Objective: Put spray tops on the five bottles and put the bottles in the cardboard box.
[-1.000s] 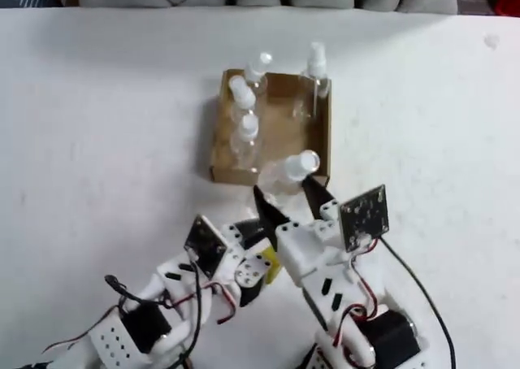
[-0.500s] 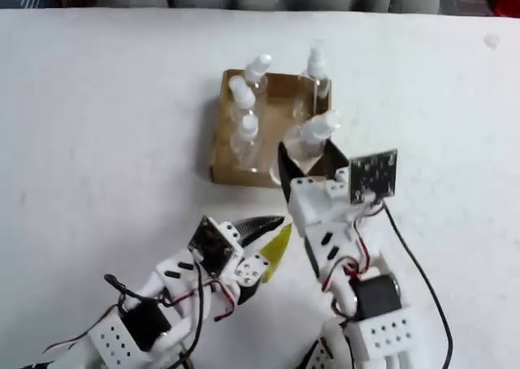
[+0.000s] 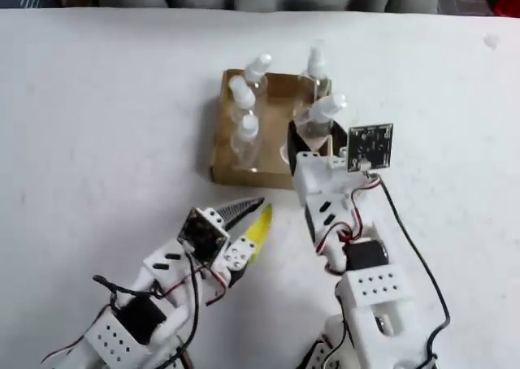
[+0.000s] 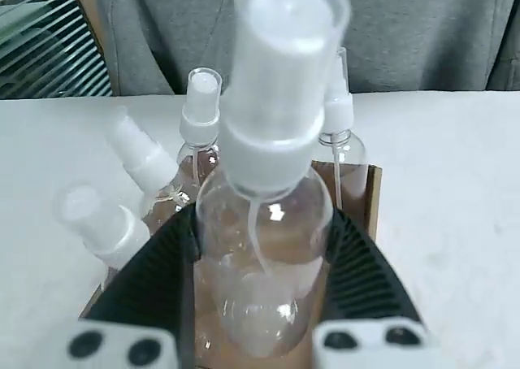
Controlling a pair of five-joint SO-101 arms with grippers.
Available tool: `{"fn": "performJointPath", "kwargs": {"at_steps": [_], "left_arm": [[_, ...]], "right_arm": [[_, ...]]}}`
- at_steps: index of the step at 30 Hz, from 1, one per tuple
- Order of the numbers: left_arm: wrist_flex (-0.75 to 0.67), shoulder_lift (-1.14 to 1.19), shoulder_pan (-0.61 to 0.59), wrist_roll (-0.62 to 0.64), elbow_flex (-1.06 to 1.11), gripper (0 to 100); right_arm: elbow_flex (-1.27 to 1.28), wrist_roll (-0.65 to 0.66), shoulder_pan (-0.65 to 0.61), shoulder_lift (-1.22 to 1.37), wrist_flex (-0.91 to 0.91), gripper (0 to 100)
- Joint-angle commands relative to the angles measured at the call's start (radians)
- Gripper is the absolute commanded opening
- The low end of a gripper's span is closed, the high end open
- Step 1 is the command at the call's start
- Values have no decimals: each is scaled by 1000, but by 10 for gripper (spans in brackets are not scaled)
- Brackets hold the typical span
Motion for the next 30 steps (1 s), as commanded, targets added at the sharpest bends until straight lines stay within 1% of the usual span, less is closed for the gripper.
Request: {"fn": "performJointPath", "kwargs": {"at_steps": [1,2,5,8,10,12,15,21,23,27,30], "left_arm": [[14,-13,-64,-11,-5,57],[34,-16,-67,-17,-5,57],[97,-16,-68,-89,-8,57],[153,-16,-70,-133,-18,57],[216,-16,-77,-144,-37,57],[288,-16,-128,-144,-66,57],[341,-16,-240,-144,-98,57],[356,-16,-522,-137,-78,57],[348,-16,-582,-137,-46,57],[322,-16,-628,-138,-5,57],[328,-16,-622,-138,-5,57]], "right_arm": [[-20,15,18,82,-102,15],[-20,28,18,99,-116,15],[-20,87,18,148,-163,15],[-20,95,18,186,-206,15],[-20,97,18,206,-225,15],[-20,98,19,223,-231,15],[-21,98,19,240,-231,15],[-64,98,50,283,-220,15],[-83,98,61,308,-220,15],[-112,98,62,358,-225,15],[-140,109,61,390,-228,15]]}}
